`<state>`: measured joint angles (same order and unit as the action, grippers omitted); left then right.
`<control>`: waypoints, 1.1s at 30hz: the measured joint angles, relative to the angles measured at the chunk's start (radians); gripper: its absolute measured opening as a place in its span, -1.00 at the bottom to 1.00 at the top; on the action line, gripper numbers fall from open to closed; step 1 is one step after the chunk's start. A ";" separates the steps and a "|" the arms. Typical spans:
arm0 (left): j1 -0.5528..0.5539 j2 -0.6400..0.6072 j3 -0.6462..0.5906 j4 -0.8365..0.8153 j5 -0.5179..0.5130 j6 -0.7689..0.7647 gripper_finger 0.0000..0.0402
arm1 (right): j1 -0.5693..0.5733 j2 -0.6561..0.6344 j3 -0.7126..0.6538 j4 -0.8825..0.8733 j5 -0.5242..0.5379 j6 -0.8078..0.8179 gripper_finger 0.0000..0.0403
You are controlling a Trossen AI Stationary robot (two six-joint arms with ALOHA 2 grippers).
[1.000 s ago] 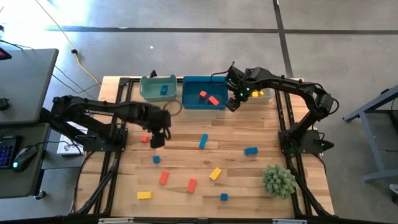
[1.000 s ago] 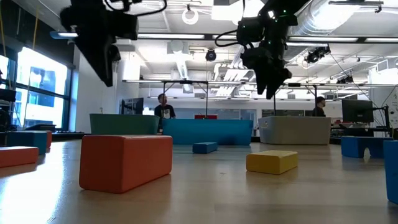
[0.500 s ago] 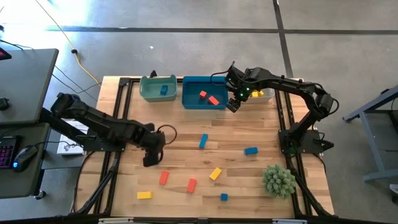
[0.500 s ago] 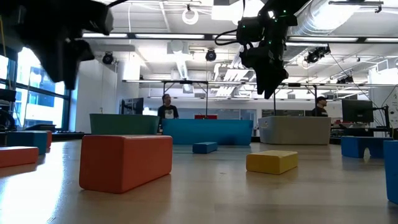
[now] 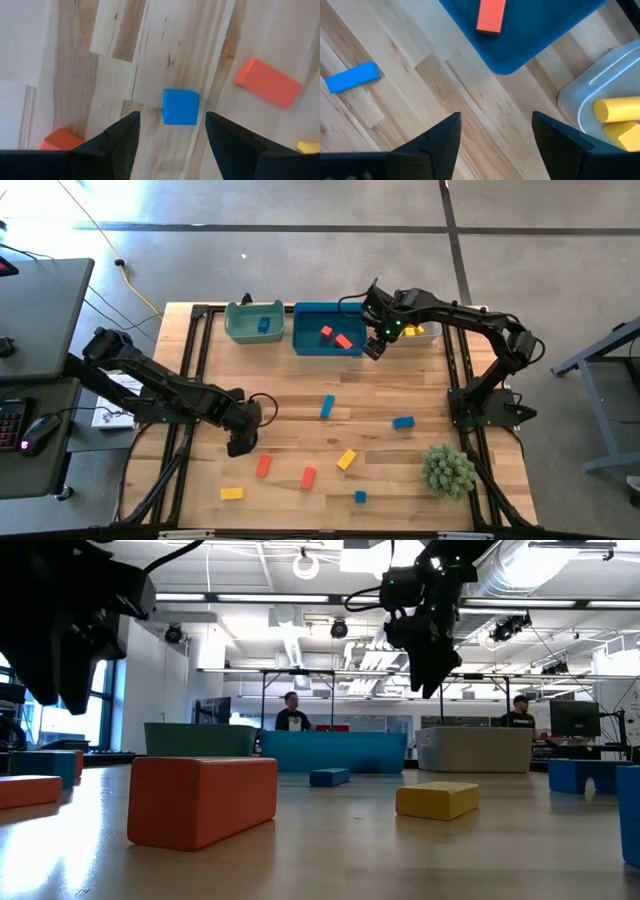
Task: Sort & place blocks by color
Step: Put the blue block into the green bin
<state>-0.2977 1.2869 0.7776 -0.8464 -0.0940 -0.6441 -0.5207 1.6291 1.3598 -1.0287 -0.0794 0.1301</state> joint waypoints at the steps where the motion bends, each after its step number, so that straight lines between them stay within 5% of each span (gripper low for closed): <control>1: 0.000 0.000 -0.005 0.001 0.000 0.000 0.06 | 0.000 0.000 0.000 0.002 0.000 0.000 0.15; 33: 0.000 0.262 -0.015 0.110 0.031 0.046 0.06 | 0.000 0.000 0.000 0.032 -0.003 0.011 0.15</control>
<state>-0.2974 1.5487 0.7624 -0.7366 -0.0631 -0.5985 -0.5205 1.6291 1.3594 -0.9962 -0.0822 0.1410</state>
